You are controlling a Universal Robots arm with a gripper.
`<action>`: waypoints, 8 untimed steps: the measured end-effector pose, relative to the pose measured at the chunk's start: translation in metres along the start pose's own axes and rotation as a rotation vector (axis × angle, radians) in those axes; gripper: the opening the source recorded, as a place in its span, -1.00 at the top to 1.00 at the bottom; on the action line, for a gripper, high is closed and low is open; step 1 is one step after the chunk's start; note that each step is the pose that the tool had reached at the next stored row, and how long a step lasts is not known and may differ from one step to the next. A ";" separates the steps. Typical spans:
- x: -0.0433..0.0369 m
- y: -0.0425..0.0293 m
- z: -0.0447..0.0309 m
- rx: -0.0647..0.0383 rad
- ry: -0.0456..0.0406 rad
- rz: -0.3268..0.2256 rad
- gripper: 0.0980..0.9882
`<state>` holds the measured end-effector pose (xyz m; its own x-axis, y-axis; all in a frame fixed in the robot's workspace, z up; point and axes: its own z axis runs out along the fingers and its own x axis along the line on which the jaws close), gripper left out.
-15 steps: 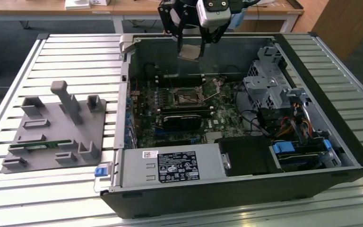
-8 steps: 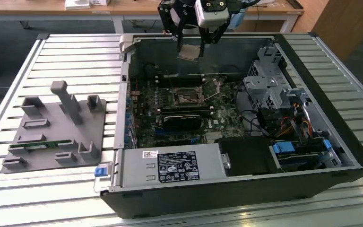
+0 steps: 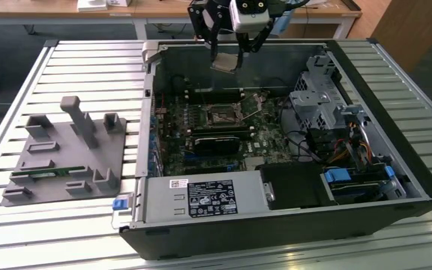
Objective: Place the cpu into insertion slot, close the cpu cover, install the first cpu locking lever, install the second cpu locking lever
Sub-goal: 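Place the cpu into insertion slot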
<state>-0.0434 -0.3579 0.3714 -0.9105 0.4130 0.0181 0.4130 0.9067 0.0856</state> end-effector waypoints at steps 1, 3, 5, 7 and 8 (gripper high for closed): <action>0.0002 -0.0001 0.0000 0.000 -0.0005 0.004 0.01; 0.0005 -0.0002 0.0000 0.000 -0.0014 0.014 0.01; 0.0010 -0.0004 0.0000 0.001 -0.0024 0.023 0.01; 0.0015 -0.0006 0.0000 0.001 -0.0034 0.033 0.01; 0.0018 -0.0008 0.0000 0.001 -0.0040 0.038 0.01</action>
<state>-0.0453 -0.3578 0.3714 -0.8941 0.4475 0.0173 0.4473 0.8904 0.0840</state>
